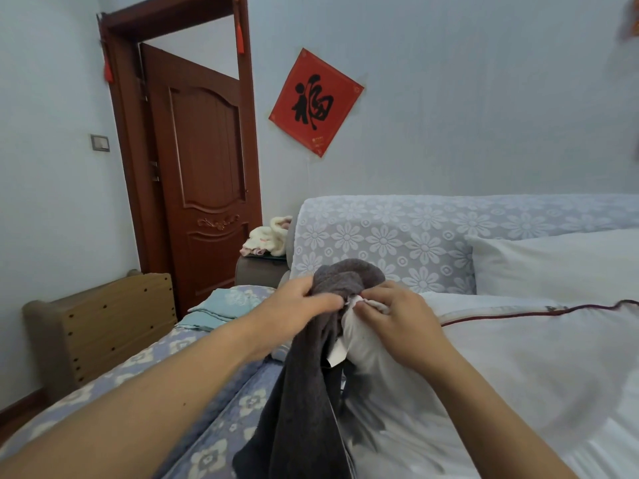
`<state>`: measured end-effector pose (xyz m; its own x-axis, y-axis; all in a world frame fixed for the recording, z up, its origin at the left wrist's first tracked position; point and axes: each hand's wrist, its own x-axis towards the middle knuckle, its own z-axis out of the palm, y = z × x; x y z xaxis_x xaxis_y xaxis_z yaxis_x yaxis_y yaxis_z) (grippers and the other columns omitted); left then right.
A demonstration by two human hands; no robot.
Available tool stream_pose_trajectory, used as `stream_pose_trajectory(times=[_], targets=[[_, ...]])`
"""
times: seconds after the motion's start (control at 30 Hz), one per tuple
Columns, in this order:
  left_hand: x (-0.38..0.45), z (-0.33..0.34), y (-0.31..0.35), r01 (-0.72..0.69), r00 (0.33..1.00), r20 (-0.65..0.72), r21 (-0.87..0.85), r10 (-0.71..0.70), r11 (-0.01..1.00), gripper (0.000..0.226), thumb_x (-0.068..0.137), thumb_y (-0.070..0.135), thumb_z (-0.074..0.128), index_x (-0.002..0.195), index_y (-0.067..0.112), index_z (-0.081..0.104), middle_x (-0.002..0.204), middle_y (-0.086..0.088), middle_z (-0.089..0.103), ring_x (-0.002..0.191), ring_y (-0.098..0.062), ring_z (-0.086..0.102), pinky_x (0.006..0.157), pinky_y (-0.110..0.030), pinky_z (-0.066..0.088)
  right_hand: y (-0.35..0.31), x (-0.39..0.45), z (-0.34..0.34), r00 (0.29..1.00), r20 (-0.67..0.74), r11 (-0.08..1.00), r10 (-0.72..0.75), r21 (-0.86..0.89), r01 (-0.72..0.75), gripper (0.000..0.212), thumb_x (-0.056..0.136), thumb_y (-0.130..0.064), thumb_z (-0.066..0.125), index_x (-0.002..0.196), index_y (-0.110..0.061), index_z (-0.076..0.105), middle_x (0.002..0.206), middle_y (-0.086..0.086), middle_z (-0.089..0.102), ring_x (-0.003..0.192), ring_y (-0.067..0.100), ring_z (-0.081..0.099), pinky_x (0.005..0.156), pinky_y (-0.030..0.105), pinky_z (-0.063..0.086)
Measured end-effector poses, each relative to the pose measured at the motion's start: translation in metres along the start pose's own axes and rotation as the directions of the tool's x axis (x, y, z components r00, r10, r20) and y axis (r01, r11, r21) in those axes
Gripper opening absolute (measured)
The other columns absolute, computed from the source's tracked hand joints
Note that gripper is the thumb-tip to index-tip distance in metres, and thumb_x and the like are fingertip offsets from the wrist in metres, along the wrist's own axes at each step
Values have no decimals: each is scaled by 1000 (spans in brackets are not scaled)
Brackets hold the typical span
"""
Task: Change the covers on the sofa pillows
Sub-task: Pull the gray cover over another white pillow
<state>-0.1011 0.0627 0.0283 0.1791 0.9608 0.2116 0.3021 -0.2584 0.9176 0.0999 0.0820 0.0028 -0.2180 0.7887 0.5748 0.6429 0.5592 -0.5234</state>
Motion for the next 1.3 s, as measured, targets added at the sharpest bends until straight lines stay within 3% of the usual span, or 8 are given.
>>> stream_pose_trajectory(times=[0.1, 0.33, 0.43, 0.57, 0.77, 0.93, 1.17, 1.3], targets=[[-4, -12, 4, 165, 976, 189, -294, -111, 941, 48, 85, 30, 44, 117, 0, 63, 104, -19, 63, 85, -27, 61, 78, -42, 51, 3, 0, -2, 999, 17, 999, -30, 39, 29, 23, 95, -35, 62, 73, -28, 61, 87, -10, 59, 88, 9, 58, 86, 40, 46], [-9, 0, 2, 49, 998, 41, -105, -45, 993, 33, 97, -8, 55, 113, 15, 72, 84, -9, 72, 64, -16, 66, 45, -27, 50, 0, -2, 2, 988, 124, 974, -96, 217, 67, 27, 90, -37, 56, 88, -14, 69, 86, -2, 71, 88, 15, 65, 86, 50, 50], [-5, 5, -2, -20, 1000, -7, -88, 19, 996, 30, 93, -2, 66, 115, 19, 70, 97, -15, 74, 76, -24, 70, 51, -33, 56, -1, -5, 3, 985, 151, 943, -78, 331, 24, 22, 99, -32, 56, 98, -21, 75, 97, -8, 76, 100, 10, 68, 91, 44, 53], [-1, 12, -5, -196, 973, -97, 115, 208, 974, 24, 84, -2, 75, 104, 11, 74, 100, -9, 75, 99, -29, 71, 92, -49, 56, -6, -6, 0, 993, 117, 886, 22, 459, -73, 21, 93, -9, 63, 90, -22, 80, 91, -8, 78, 93, 10, 71, 86, 38, 56], [-7, 23, -3, -184, 977, -133, -141, 166, 973, 22, 99, 2, 59, 106, 15, 75, 110, -3, 74, 86, -18, 70, 70, -34, 61, -5, -7, -11, 996, 75, 846, 52, 527, -84, 20, 89, -5, 68, 93, -20, 80, 92, -8, 78, 93, 8, 72, 85, 32, 56], [-5, 30, -2, -294, 951, -98, 5, 293, 956, 41, 89, -6, 68, 121, 20, 70, 109, -13, 70, 81, -20, 65, 75, -34, 56, -4, -7, -7, 996, 30, 849, 80, 522, -83, 24, 86, 3, 66, 96, -16, 76, 90, -4, 78, 88, 11, 74, 81, 34, 58], [-9, 42, -3, -300, 952, 73, 30, 298, 953, 57, 87, -11, 67, 136, 16, 58, 124, 1, 70, 116, -11, 65, 102, -27, 51, 4, -8, -12, 994, 56, 797, 96, 594, -110, 28, 82, 9, 65, 98, -12, 74, 92, 4, 78, 89, 20, 74, 80, 38, 58], [-12, 41, -9, -149, 988, -23, -345, 150, 927, 50, 91, -21, 41, 121, 11, 66, 106, -9, 75, 92, -17, 71, 75, -25, 56, 4, -12, -15, 994, 91, 784, 68, 611, -110, 32, 84, 12, 63, 103, -11, 74, 94, 4, 78, 89, 19, 74, 76, 30, 58]])
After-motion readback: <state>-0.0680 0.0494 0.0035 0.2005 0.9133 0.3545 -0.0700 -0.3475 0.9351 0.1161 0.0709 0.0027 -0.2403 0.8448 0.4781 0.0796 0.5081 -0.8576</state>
